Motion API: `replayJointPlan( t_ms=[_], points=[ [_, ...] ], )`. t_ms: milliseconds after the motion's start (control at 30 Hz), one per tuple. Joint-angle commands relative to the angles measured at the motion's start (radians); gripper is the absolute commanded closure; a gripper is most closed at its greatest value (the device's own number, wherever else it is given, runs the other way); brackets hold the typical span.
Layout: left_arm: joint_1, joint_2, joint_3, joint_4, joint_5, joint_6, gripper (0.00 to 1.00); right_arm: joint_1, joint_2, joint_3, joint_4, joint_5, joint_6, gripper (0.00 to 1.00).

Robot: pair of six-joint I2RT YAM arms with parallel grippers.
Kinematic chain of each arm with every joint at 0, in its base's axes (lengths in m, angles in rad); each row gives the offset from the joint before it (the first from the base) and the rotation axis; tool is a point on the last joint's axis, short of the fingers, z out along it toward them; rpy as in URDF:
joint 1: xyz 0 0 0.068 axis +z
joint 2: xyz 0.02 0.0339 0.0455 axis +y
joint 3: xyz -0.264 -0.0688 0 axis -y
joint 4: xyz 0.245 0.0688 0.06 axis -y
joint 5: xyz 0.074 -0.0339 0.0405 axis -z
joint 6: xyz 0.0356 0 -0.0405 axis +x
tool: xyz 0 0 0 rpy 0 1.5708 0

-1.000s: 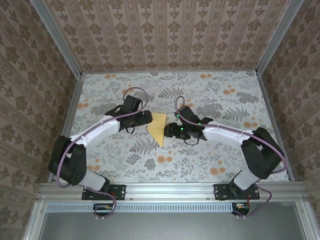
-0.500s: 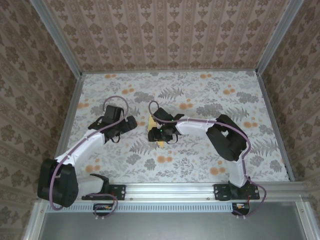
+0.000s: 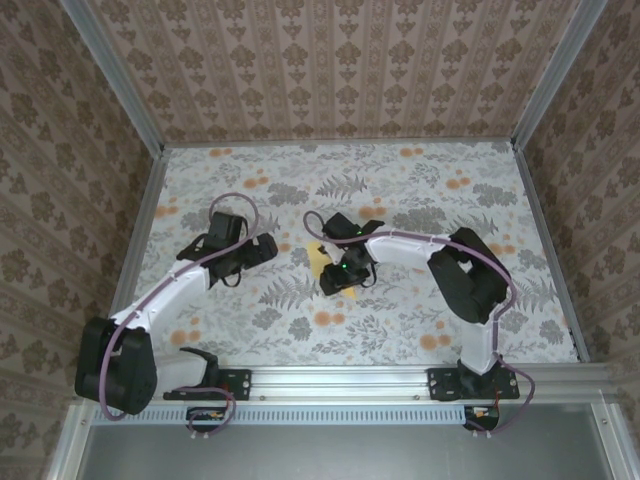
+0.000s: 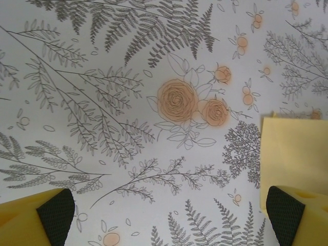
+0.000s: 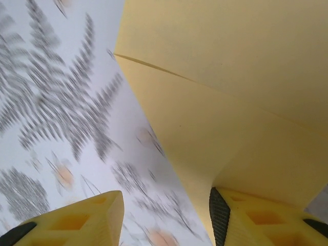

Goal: Fold a paper plane with a square sheet of paper (pick it up from the middle)
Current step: Rotate the paper at the center of the table, then fold the wing for the fifth time at the center of the table.

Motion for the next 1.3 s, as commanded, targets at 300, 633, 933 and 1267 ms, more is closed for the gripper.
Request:
replayJointPlan(
  t_ms=[300,633,933,1267],
  points=[
    [-0.074,0.021,-0.046,0.113,0.137,-0.088,0.02,-0.003,-0.214,-0.194,0.345,0.159,0.556,0.51],
    [-0.211,0.184,-0.035,0.31,0.257,-0.256,0.18,-0.008,-0.124,-0.198,0.361,0.191,0.646,0.54],
    [-0.266,0.284,-0.004,0.379,0.291,-0.318,0.3,-0.044,-0.082,-0.263,0.435,0.126,0.666,0.58],
    [-0.298,0.356,0.005,0.46,0.323,-0.391,0.34,-0.123,-0.098,-0.419,0.668,-0.041,0.717,0.58]
  ],
)
